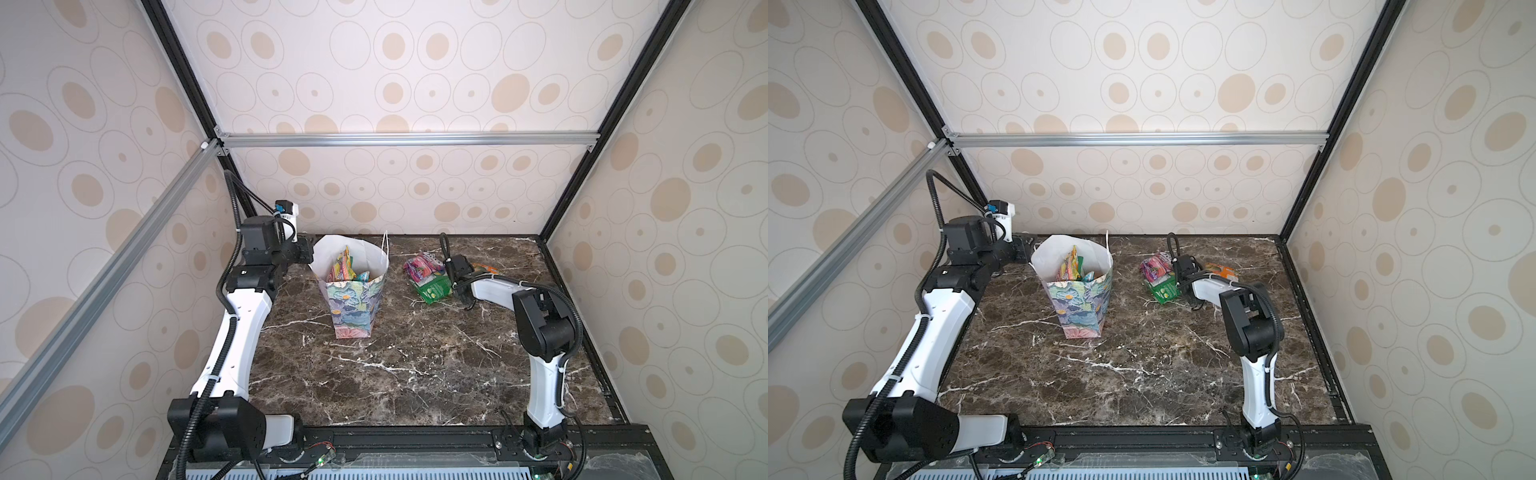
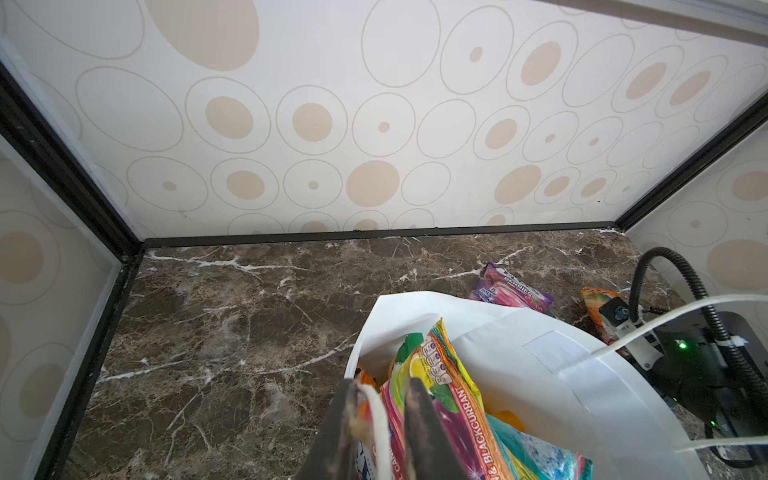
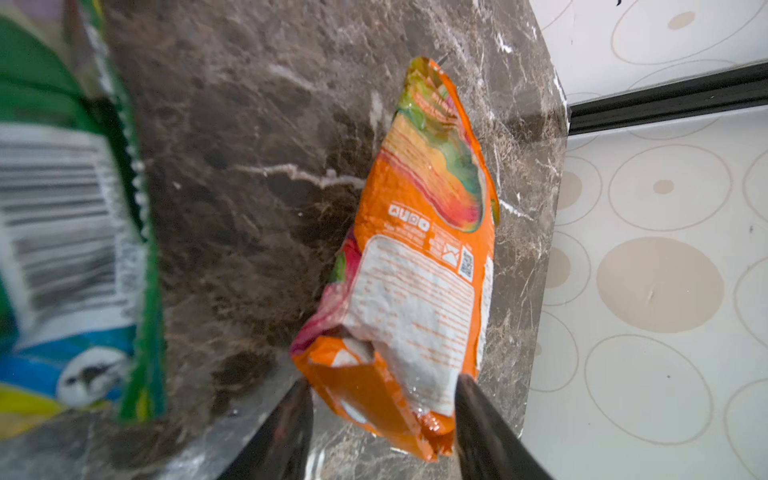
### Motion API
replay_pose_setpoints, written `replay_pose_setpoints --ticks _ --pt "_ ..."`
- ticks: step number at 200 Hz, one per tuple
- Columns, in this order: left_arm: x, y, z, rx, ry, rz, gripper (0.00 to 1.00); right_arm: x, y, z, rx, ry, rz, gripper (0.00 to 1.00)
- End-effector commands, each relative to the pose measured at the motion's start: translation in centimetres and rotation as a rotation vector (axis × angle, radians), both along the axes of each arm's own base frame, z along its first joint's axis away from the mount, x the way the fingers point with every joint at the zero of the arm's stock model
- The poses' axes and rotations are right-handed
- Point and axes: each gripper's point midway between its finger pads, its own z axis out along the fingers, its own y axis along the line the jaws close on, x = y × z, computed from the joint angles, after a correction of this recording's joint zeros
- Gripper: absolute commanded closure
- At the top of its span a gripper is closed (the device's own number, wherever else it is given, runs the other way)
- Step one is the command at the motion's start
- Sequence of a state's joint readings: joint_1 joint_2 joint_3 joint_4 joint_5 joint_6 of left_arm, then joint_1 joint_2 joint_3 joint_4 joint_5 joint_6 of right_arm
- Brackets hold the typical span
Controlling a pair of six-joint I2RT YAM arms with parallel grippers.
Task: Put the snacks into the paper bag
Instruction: 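Lower the right gripper onto the orange FOX'S packet's end and close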
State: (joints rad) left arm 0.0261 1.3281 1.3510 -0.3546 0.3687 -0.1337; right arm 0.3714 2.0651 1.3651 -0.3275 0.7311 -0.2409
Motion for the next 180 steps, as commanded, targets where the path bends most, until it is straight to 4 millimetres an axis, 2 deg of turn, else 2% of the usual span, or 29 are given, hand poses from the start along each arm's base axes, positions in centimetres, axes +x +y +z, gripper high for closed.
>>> replay_pose_setpoints --ticks 1,24,49,69,88,121,180 --pt "0.1 0.0 1.9 0.025 -0.042 -0.01 0.79 0.9 -0.3 -0.2 -0.029 -0.01 0.001 0.46" --pt "0.1 0.0 1.9 0.025 -0.042 -0.01 0.81 1.0 -0.2 -0.5 -0.028 -0.009 0.003 0.52" --pt "0.1 -0.1 1.8 0.022 -0.039 -0.013 0.86 1.0 -0.2 -0.6 -0.02 -0.008 0.002 0.65" --pt "0.1 -0.2 1.8 0.02 -0.039 -0.018 0.89 1.0 -0.2 -0.7 -0.014 -0.005 0.001 0.81" --pt "0.0 -0.3 1.9 0.016 -0.04 -0.025 0.93 0.8 -0.3 -0.6 -0.019 0.003 -0.001 0.9" --pt "0.0 -0.3 2.0 0.015 -0.043 -0.026 0.95 0.5 -0.2 0.0 0.005 -0.003 -0.003 1.0" --pt "0.0 -0.4 2.0 0.014 -0.044 -0.03 1.0 0.0 0.1 1.0 0.057 -0.016 -0.013 1.0"
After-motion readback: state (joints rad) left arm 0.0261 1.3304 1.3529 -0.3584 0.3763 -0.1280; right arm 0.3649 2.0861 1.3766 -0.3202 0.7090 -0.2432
